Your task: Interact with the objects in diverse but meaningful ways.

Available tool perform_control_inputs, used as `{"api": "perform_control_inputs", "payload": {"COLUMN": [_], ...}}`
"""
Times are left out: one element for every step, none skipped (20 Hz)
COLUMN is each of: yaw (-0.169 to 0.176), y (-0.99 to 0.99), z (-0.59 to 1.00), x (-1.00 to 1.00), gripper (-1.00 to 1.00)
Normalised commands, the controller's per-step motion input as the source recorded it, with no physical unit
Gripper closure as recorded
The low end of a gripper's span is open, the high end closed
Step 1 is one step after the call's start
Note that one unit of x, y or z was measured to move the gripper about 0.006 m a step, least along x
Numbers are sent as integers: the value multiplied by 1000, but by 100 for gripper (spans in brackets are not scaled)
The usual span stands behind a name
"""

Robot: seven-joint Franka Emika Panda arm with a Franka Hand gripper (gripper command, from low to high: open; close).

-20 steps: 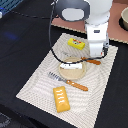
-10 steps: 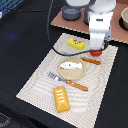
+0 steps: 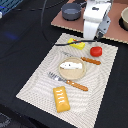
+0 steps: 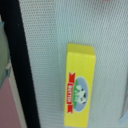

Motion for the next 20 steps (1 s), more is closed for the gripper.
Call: {"api": "perform_control_inputs", "payload": {"yaw": [-94,-81,-74,-71,-66,-60,-51,-47,-43,-36,-19,0,0,31,77,136,180,185,180,163], "y": [0,0,0,0,0,-26,-49,-17,-23,-40,0,0,0,0,0,0,0,0,0,0], "z": [-254,-260,-223,-183,-123,-71,-46,-74,-114,-120,-117,-117,-100,-120,-149,-183,-200,-174,-171,-131], "x": [-814,-837,-806,-760,-737,-671,-609,-626,-663,-643,-546,-471,-383,-291,-240,-234,-209,-109,-106,-97], "gripper": [-100,-100,-100,-100,-100,-100,-100,-100,-100,-100,-100,-100,-100,-100,-100,-100,-100,-100,-100,-100]}}
